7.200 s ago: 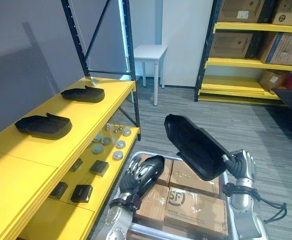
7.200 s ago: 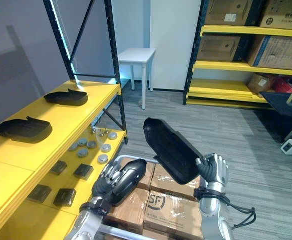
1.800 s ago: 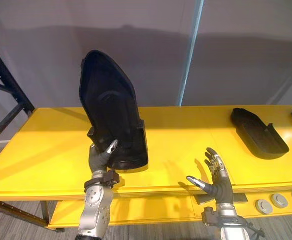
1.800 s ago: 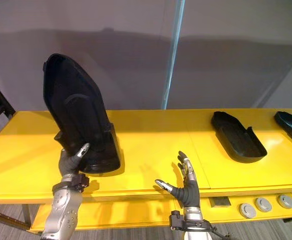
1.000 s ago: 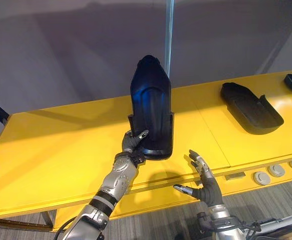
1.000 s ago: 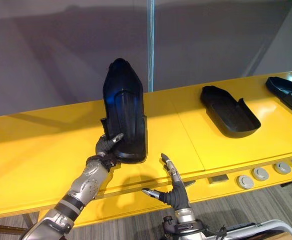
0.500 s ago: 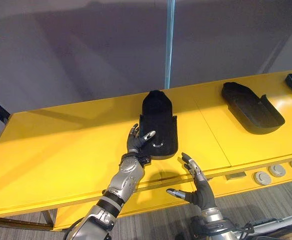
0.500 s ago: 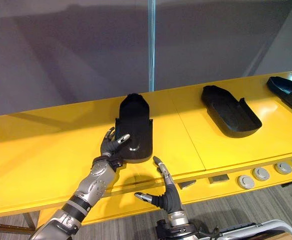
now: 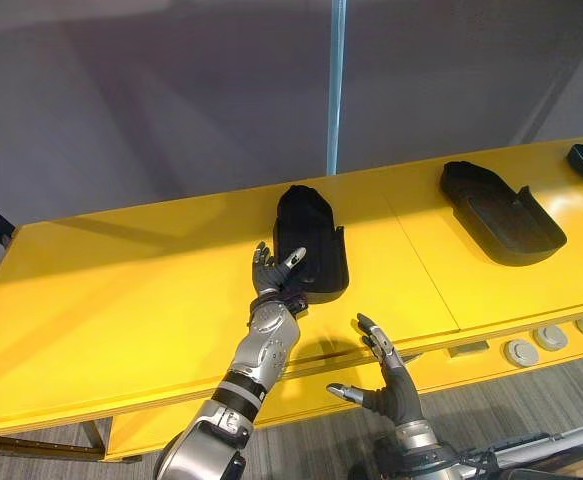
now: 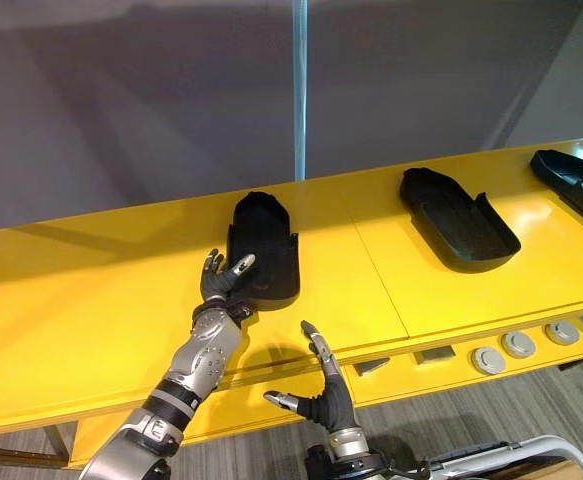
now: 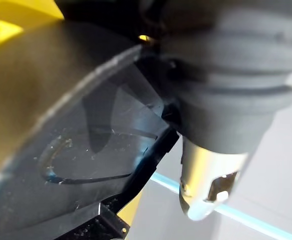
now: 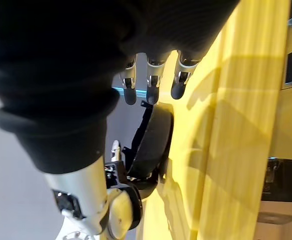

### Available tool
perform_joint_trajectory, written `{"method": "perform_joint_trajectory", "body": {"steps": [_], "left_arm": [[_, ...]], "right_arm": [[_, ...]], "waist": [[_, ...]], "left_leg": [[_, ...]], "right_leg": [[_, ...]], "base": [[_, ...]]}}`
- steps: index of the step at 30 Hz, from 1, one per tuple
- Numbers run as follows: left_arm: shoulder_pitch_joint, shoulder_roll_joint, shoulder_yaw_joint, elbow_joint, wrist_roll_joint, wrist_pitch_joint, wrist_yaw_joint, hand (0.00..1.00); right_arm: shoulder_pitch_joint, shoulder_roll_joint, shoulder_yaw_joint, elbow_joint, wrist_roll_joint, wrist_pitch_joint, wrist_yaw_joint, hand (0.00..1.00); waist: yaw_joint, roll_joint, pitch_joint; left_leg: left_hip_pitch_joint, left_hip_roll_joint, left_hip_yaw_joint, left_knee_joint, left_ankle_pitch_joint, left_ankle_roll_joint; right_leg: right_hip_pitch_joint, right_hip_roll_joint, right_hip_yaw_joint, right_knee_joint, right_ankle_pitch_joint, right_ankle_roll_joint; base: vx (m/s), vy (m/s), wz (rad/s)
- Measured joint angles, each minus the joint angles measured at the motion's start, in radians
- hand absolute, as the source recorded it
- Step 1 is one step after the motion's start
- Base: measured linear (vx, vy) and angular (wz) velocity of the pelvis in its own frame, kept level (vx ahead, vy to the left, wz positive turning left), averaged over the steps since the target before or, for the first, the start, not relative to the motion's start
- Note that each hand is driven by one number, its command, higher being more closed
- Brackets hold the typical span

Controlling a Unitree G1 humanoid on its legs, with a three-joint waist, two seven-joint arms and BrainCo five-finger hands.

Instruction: Walk over and take plastic housings, then place them on the shelf

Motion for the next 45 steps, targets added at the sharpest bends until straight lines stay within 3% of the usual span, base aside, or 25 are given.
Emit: {"method": "perform_joint_trajectory", "body": {"steps": [9, 12, 20, 22, 30, 34, 35, 37, 38, 39, 40, 41, 42, 43, 44, 45], "left_arm": [[-0.039, 0.016, 0.038, 0.043, 0.01, 0.0, 0.009, 0.0], [-0.018, 0.017, 0.03, -0.012, 0.011, 0.026, 0.007, 0.0], [0.06, 0.017, 0.02, -0.169, 0.286, 0.094, 0.004, 0.0], [0.06, 0.018, 0.02, -0.229, 0.347, 0.099, 0.001, 0.0], [0.061, 0.021, 0.019, -0.341, 0.411, 0.101, -0.035, 0.0], [0.158, 0.014, 0.04, -0.54, 0.56, 0.104, -0.016, 0.0], [0.189, 0.015, 0.041, -0.576, 0.587, 0.098, -0.014, 0.0], [0.314, 0.02, 0.048, -0.696, 0.631, 0.08, -0.014, 0.0], [0.449, 0.016, 0.062, -0.807, 0.644, 0.063, -0.014, 0.0], [0.502, 0.017, 0.06, -0.84, 0.653, 0.05, -0.015, 0.0], [0.583, 0.016, 0.054, -0.874, 0.666, 0.032, -0.018, 0.0], [0.613, 0.013, 0.041, -0.878, 0.67, 0.024, -0.023, 0.0], [0.657, 0.001, 0.021, -0.879, 0.677, 0.008, -0.037, 0.0], [0.666, -0.015, -0.001, -0.876, 0.677, -0.003, -0.056, 0.0], [0.667, -0.017, -0.004, -0.874, 0.677, -0.003, -0.064, 0.0], [0.671, -0.021, -0.006, -0.868, 0.677, -0.004, -0.08, 0.0]], "right_arm": [[-0.021, 0.006, 0.018, 0.0, 0.001, -0.007, -0.014, 0.0], [-0.023, 0.008, 0.016, 0.001, 0.001, -0.007, -0.014, 0.0], [-0.024, 0.056, -0.006, 0.008, 0.005, -0.015, -0.006, 0.0], [-0.018, 0.057, -0.009, 0.014, 0.005, -0.015, 0.005, 0.0], [-0.03, 0.081, -0.044, 0.042, 0.006, -0.015, 0.034, 0.0], [-0.042, 0.082, -0.063, 0.046, 0.005, -0.015, 0.044, 0.0], [-0.046, 0.083, -0.073, 0.047, 0.005, -0.016, 0.044, 0.0], [-0.08, 0.082, -0.101, 0.056, 0.005, -0.016, 0.043, 0.0], [-0.132, 0.075, -0.111, 0.063, 0.005, -0.018, 0.038, 0.0], [-0.149, 0.075, -0.118, 0.068, 0.005, -0.019, 0.037, 0.0], [-0.157, 0.075, -0.139, 0.064, 0.006, -0.026, 0.029, 0.0], [-0.15, 0.075, -0.151, 0.059, 0.008, -0.032, 0.026, 0.0], [-0.123, 0.074, -0.18, 0.024, 0.01, -0.035, 0.024, 0.0], [-0.079, 0.081, -0.209, -0.031, 0.016, -0.039, 0.029, 0.0], [-0.057, 0.086, -0.215, -0.057, 0.025, -0.039, 0.031, 0.0], [-0.015, 0.085, -0.221, -0.108, 0.033, -0.039, 0.036, 0.0]], "waist": [[-0.008, -0.01, 0.006], [-0.006, -0.011, 0.007], [0.006, -0.01, 0.008], [0.005, -0.009, 0.007], [0.015, -0.008, -0.005], [0.026, -0.008, -0.015], [0.032, -0.01, -0.018], [0.059, -0.017, -0.021], [0.116, -0.013, -0.026], [0.136, -0.007, -0.029], [0.151, 0.006, -0.041], [0.155, 0.008, -0.049], [0.158, 0.007, -0.066], [0.144, -0.008, -0.059], [0.141, -0.027, -0.051], [0.14, -0.067, -0.054]], "left_leg": [[0.008, 0.0, 0.005, -0.004, 0.0, 0.0], [0.012, 0.0, 0.003, -0.004, 0.0, 0.0], [0.043, 0.001, -0.009, -0.005, 0.001, 0.0], [0.044, 0.0, -0.015, -0.005, 0.005, 0.0], [0.073, 0.001, -0.028, -0.005, 0.009, -0.002], [0.105, 0.006, -0.009, 0.002, 0.001, -0.013], [0.1, 0.005, -0.004, 0.027, -0.013, -0.025], [0.032, 0.004, -0.114, 0.214, -0.087, -0.015], [-0.024, -0.004, -0.335, 0.364, -0.169, -0.037], [-0.034, -0.009, -0.431, 0.412, -0.201, -0.05], [-0.042, -0.018, -0.596, 0.492, -0.264, -0.096], [-0.039, -0.022, -0.651, 0.515, -0.292, -0.111], [-0.039, -0.02, -0.695, 0.53, -0.347, -0.103], [-0.049, -0.028, -0.675, 0.544, -0.392, -0.08], [-0.054, -0.038, -0.65, 0.551, -0.394, -0.08], [-0.092, -0.051, -0.575, 0.579, -0.394, -0.068]], "right_leg": [[0.006, 0.001, 0.004, -0.002, 0.0, 0.0], [0.012, 0.002, -0.001, -0.003, 0.0, 0.001], [0.046, 0.005, -0.013, 0.001, -0.002, 0.002], [0.048, 0.004, -0.019, 0.005, -0.003, 0.003], [0.079, 0.004, -0.035, 0.014, -0.011, 0.003], [0.099, 0.012, -0.004, 0.015, -0.012, 0.002], [0.098, 0.012, 0.008, 0.017, -0.012, 0.002], [0.071, 0.011, 0.067, 0.052, -0.015, 0.002], [0.035, 0.037, 0.175, 0.094, -0.032, 0.015], [0.019, 0.056, 0.217, 0.113, -0.039, 0.018], [-0.006, 0.097, 0.273, 0.153, -0.048, 0.023], [-0.022, 0.116, 0.297, 0.175, -0.056, 0.026], [-0.07, 0.15, 0.34, 0.223, -0.07, 0.032], [-0.102, 0.164, 0.379, 0.248, -0.068, 0.046], [-0.113, 0.163, 0.409, 0.248, -0.061, 0.057], [-0.136, 0.158, 0.479, 0.213, -0.025, 0.074]], "base": [[0.0, 0.002, -0.01], [0.0, 0.0, 0.0], [-0.03, -0.005, 0.04], [-0.04, -0.009, 0.06], [-0.02, -0.011, 0.06], [0.0, 0.0, -0.15], [-0.01, 0.016, -0.47], [-0.02, -0.013, -1.01], [-0.02, -0.022, -1.75], [-0.01, 0.05, -2.18], [0.0, 0.127, -1.44], [-0.05, 0.205, -1.52], [-0.1, 0.265, -1.2], [-0.13, 0.283, -1.17], [-0.17, 0.303, -1.34], [-0.21, 0.299, -1.84]]}}
